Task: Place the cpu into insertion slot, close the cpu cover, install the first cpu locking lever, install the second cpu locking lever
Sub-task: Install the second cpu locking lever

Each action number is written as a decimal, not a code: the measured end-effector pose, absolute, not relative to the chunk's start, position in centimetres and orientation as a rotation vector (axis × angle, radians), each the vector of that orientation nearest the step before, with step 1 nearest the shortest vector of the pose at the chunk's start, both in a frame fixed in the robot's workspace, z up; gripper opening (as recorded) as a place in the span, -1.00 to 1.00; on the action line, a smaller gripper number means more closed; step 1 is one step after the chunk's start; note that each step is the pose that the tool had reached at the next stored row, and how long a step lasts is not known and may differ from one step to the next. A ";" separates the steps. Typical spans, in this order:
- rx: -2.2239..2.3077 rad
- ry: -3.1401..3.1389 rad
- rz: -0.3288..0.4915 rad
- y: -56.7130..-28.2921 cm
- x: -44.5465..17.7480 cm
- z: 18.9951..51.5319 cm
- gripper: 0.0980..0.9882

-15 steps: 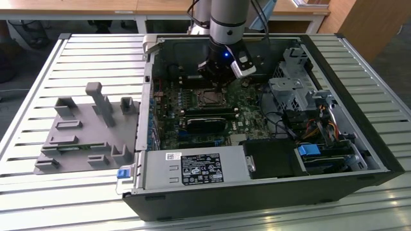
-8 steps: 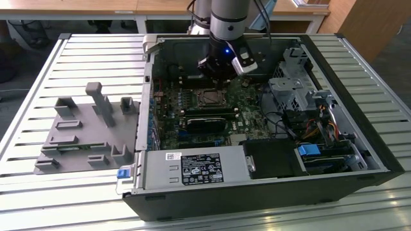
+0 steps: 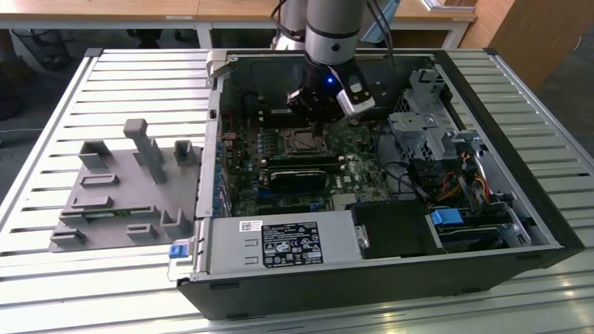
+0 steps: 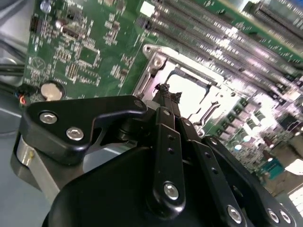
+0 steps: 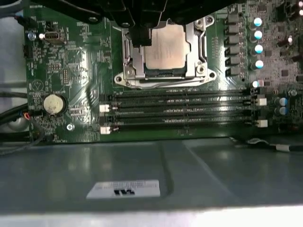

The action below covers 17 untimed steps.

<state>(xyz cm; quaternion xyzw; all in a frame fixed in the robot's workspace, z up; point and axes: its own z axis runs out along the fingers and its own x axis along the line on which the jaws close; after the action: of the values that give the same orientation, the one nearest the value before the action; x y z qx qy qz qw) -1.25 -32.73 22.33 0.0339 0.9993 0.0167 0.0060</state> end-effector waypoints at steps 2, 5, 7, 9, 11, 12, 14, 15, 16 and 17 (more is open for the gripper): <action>0.106 3.127 0.052 -33.0 -1.3 22.3 -0.98; 0.105 3.127 0.055 -33.6 -1.3 22.3 -0.98; 0.105 3.127 0.056 -33.8 -1.3 22.3 -0.98; 0.105 3.127 0.062 -34.1 -1.3 22.3 -0.98; 0.105 3.127 0.066 -34.3 -1.2 22.2 -0.98; 0.105 3.127 0.066 -34.4 -1.2 22.2 -0.98; 0.105 3.127 0.066 -34.6 -1.3 22.2 -0.98; 0.105 3.127 0.066 -34.8 -1.3 22.2 -0.98; 0.105 3.127 0.066 -34.9 -1.3 22.2 -0.98; 0.105 3.127 0.067 -35.0 -1.3 22.2 -0.98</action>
<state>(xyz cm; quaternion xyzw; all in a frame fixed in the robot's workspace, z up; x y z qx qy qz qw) -1.25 -35.04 22.23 0.0335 0.9992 0.0214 0.0059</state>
